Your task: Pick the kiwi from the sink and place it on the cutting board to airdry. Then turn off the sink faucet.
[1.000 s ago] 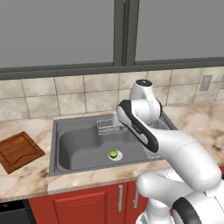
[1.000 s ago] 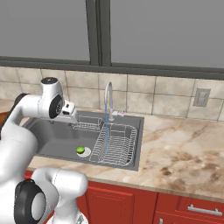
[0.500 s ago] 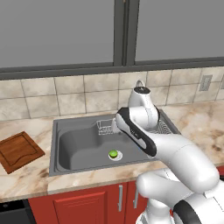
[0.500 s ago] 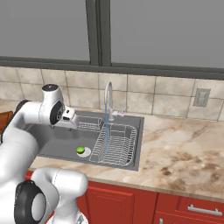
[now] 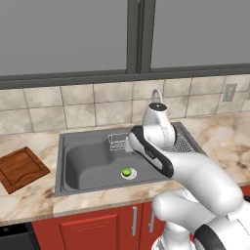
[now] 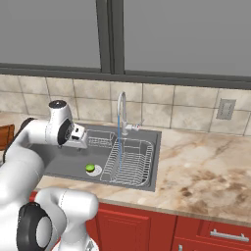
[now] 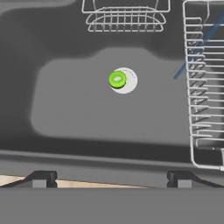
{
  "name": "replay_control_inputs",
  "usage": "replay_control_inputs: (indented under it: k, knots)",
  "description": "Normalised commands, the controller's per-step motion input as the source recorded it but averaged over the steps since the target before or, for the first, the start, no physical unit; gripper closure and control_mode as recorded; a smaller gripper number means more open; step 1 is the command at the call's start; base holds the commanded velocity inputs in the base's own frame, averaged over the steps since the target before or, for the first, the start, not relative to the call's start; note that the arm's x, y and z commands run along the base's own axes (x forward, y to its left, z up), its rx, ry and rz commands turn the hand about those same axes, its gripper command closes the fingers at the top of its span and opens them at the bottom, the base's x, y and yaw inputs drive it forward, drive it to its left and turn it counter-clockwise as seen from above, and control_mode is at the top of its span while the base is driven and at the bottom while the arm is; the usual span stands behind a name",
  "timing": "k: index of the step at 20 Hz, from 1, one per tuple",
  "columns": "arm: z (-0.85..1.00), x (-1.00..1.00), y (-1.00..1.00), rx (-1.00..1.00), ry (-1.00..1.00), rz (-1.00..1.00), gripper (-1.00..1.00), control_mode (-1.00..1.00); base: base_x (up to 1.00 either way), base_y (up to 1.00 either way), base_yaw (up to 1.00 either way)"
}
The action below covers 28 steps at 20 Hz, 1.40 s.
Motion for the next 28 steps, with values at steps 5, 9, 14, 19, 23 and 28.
replay_control_inputs:
  k: [5,9,14,19,23,28]
  knots:
    - [-0.18,0.04,0.0,0.0,0.0,0.0,-1.0,-1.0,0.0,0.0,0.0]
    - [-0.18,0.0,0.0,0.0,0.0,0.0,-1.0,-1.0,0.0,0.0,0.0]
    - [-0.16,0.0,0.0,0.0,0.0,0.0,-1.0,-1.0,0.0,0.0,0.0]
    - [-0.18,0.02,0.01,0.0,0.0,0.0,-1.0,-1.0,0.0,0.0,0.0]
    - [-0.2,0.04,0.02,0.0,0.0,0.0,-1.0,-1.0,0.0,0.0,0.0]
    - [-0.19,0.06,0.0,0.0,0.0,0.0,-1.0,-1.0,0.0,0.0,0.0]
